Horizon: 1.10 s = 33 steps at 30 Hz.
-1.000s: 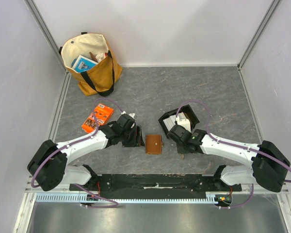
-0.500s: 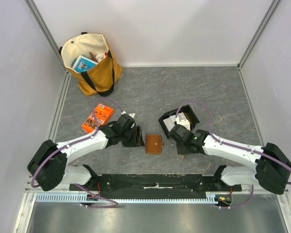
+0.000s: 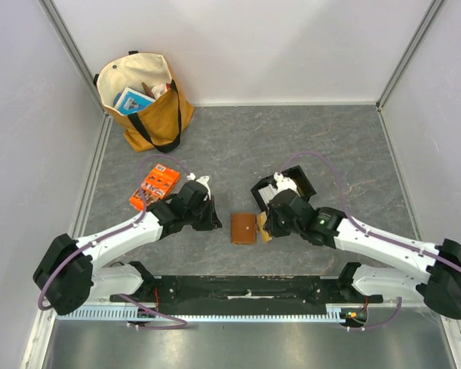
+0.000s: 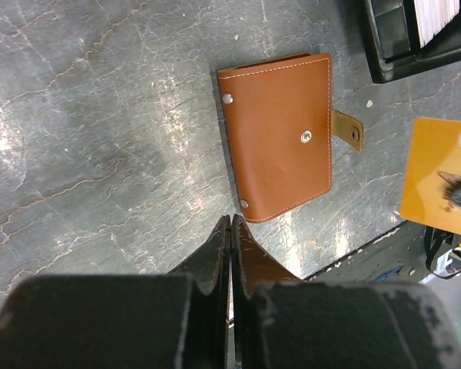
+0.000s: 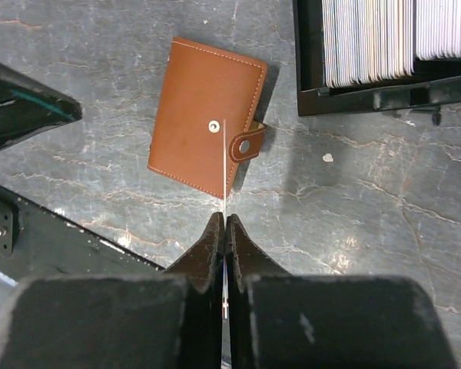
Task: Put the credit cards into the card holder
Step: Open the card holder at the center of the board.
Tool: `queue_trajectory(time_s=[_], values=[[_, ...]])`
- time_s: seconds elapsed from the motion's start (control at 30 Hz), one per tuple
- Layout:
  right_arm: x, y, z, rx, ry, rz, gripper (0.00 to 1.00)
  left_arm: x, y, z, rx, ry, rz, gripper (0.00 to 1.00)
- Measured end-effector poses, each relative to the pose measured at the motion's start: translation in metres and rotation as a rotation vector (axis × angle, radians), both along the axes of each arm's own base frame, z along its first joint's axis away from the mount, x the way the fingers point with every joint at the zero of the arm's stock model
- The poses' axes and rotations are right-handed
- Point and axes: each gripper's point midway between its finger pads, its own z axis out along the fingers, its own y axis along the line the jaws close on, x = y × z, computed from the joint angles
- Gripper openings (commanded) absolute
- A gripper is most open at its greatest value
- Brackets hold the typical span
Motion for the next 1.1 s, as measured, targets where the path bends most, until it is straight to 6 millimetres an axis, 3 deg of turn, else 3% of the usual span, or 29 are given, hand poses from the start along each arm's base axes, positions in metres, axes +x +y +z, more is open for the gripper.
queue_trajectory(time_s=[0.17, 0.33, 0.63, 0.9, 1.1], values=[[0.012, 0.006, -0.016, -0.064, 0.008, -0.033, 0.0, -0.001, 0.007, 0.004, -0.003, -0.032, 0.017, 0.02], [0.036, 0.006, -0.019, -0.145, -0.038, -0.057, 0.0, -0.002, 0.012, 0.007, -0.002, -0.048, 0.027, 0.02], [0.074, -0.032, -0.024, -0.235, -0.061, -0.105, 0.0, -0.003, 0.015, 0.005, 0.007, -0.048, 0.033, 0.02], [0.087, -0.052, -0.021, -0.265, -0.078, -0.095, 0.0, -0.004, 0.015, 0.003, 0.01, -0.045, 0.032, 0.02], [0.078, -0.04, -0.009, -0.166, -0.066, -0.066, 0.0, -0.004, 0.015, 0.003, 0.01, -0.046, 0.032, 0.03]])
